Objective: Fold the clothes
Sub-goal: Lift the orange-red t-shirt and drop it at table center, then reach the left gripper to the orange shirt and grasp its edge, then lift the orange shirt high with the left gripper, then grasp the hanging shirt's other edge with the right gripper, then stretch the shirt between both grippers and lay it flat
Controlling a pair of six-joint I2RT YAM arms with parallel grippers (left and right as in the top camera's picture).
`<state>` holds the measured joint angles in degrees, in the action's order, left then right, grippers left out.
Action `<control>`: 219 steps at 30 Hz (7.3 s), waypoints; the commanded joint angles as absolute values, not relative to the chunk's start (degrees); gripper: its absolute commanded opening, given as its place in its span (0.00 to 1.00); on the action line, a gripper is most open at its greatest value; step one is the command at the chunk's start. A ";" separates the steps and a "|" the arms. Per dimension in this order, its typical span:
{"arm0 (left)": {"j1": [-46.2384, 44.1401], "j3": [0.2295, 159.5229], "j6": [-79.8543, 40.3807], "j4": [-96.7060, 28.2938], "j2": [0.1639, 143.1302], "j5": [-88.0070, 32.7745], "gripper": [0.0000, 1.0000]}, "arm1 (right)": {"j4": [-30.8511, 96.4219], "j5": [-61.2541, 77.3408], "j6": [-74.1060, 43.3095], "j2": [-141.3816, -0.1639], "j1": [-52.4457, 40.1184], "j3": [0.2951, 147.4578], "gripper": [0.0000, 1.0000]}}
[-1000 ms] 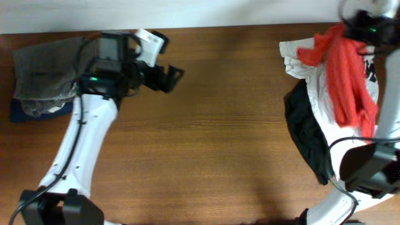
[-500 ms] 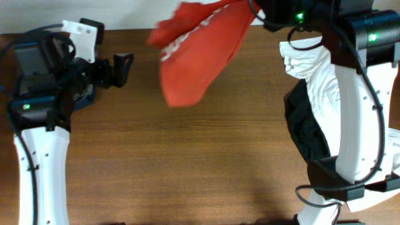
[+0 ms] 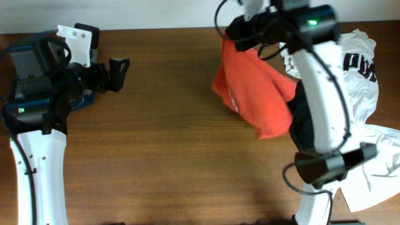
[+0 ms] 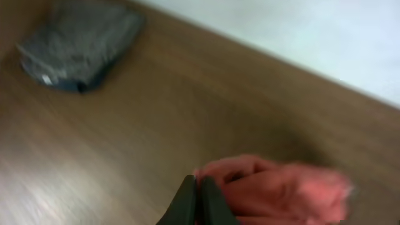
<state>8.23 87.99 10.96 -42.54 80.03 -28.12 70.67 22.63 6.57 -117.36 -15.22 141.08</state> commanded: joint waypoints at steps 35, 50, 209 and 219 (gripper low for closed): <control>-2.61 88.97 14.04 -51.68 104.71 -16.88 0.89 | 85.52 22.65 11.60 -117.71 -8.93 141.53 0.73; -8.54 83.85 16.91 -60.42 106.76 -11.77 0.78 | 83.35 20.47 11.79 -120.09 -7.29 139.79 0.76; -12.51 153.84 11.64 -66.24 108.81 22.35 0.01 | 51.94 21.45 4.54 -95.09 0.54 114.24 0.04; -12.53 153.84 11.64 -67.64 93.03 24.45 0.01 | 58.63 22.48 4.03 -81.25 7.90 117.93 0.04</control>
<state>-12.80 153.36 10.96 -67.09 100.79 22.55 58.54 21.06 4.12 -85.97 7.42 116.49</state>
